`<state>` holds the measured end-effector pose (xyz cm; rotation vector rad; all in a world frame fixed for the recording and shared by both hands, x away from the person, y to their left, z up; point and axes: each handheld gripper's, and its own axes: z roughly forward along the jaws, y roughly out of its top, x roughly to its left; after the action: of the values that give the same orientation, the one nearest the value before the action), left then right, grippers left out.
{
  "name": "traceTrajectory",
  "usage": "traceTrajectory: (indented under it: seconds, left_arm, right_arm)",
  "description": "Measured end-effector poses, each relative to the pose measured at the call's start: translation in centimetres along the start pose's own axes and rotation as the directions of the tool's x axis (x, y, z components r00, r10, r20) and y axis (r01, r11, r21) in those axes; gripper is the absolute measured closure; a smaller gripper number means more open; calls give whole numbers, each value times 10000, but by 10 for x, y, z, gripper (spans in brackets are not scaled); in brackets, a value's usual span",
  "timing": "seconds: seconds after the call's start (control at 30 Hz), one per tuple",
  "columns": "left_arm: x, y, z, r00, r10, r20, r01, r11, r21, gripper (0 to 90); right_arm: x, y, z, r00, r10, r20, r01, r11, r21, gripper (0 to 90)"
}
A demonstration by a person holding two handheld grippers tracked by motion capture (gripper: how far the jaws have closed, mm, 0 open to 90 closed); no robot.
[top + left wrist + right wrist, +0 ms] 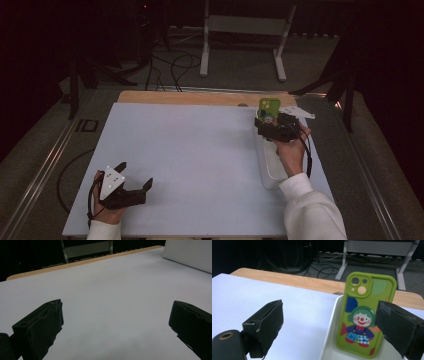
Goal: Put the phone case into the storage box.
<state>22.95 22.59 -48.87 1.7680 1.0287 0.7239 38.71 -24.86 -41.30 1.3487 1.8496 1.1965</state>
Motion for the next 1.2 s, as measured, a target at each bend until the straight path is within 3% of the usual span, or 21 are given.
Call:
traceTrajectory:
  seconds: [0.43, 0.6, 0.9, 1.2]
  left_arm:
    - [-1, 0, 1, 10000, 10, 17, -10, 10000, 5, 0]
    - [-1, 0, 1, 10000, -9, 28, 9, 10000, 17, 0]
    - [-1, 0, 1, 10000, 14, 31, -14, 10000, 21, 0]
    - [-1, 1, 1, 10000, 22, 43, -22, 10000, 14, 0]
  right_arm:
    - [16, -14, -24, 9941, -353, -1027, 359, 9993, 36, 86]
    - [23, -21, -32, 9905, -682, -1198, 689, 9976, 18, 86]
    - [25, -30, -49, 9856, -583, -1588, 566, 9983, -155, 85]
    - [24, -49, -64, 9855, -651, -1570, 608, 9976, -319, 86]
